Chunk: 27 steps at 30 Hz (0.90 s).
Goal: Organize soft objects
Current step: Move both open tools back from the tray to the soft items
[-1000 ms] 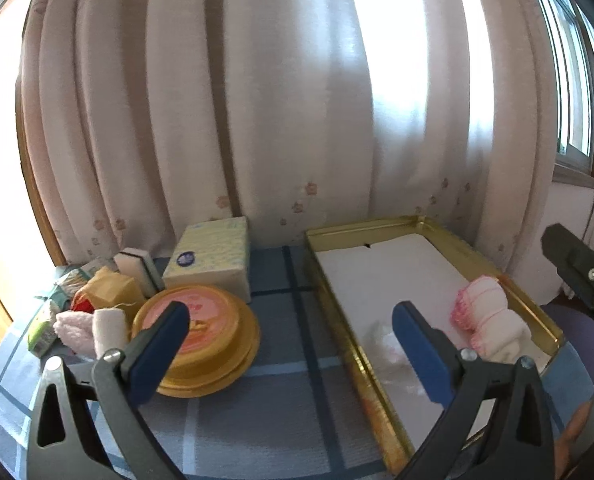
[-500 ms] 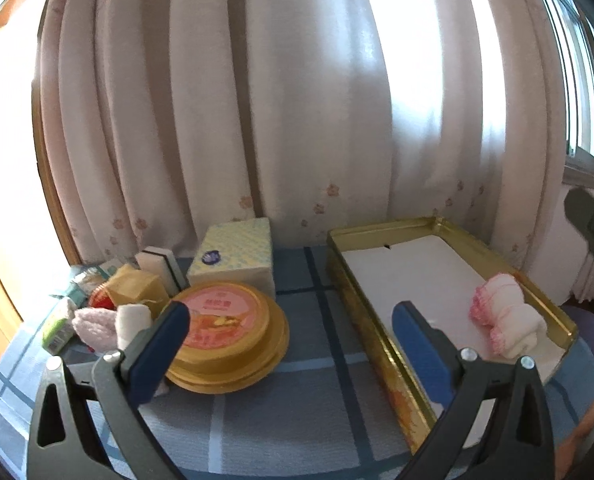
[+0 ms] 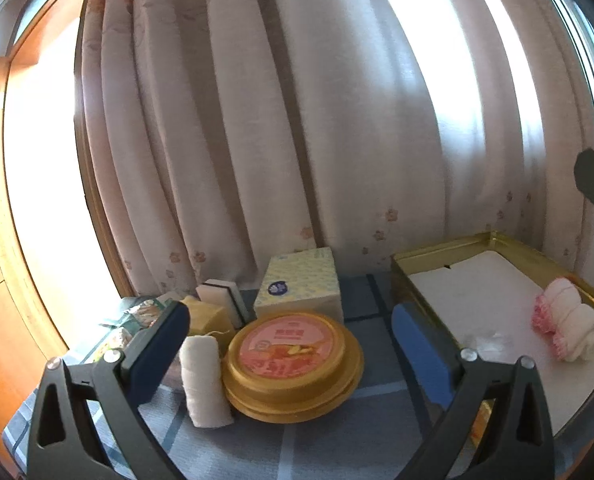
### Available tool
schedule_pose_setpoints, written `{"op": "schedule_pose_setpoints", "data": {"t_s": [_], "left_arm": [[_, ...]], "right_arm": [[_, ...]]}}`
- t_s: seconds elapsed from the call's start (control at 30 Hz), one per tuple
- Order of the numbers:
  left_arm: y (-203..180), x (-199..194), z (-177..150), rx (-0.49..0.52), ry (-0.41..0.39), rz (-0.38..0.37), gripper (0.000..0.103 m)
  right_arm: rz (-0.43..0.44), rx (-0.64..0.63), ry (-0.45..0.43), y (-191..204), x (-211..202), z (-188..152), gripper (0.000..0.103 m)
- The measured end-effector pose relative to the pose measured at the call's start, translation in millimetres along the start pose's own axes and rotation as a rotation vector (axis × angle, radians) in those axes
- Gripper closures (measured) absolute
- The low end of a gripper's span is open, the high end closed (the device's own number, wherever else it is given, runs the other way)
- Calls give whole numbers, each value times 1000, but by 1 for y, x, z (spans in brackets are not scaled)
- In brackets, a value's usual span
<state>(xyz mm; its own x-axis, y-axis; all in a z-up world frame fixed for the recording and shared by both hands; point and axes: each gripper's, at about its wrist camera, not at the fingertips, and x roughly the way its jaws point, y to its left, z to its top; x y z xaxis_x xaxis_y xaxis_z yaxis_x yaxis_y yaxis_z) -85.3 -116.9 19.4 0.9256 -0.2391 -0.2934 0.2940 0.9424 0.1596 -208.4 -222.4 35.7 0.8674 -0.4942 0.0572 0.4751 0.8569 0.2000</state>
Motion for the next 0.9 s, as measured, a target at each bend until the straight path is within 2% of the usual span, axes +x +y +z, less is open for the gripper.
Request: {"op": "schedule_pose_setpoints", "data": {"t_s": [0.17, 0.27, 0.77, 0.9], "left_arm": [[9, 2, -4, 8, -30, 20, 0], [21, 8, -5, -16, -20, 23, 0], [103, 27, -18, -149, 28, 94, 0], [127, 32, -23, -155, 41, 126, 0]], "right_arm": [[5, 22, -23, 8, 2, 0, 12], [10, 26, -23, 20, 6, -6, 12], [115, 27, 61, 76, 19, -24, 12], [146, 28, 99, 89, 23, -28, 12]]}}
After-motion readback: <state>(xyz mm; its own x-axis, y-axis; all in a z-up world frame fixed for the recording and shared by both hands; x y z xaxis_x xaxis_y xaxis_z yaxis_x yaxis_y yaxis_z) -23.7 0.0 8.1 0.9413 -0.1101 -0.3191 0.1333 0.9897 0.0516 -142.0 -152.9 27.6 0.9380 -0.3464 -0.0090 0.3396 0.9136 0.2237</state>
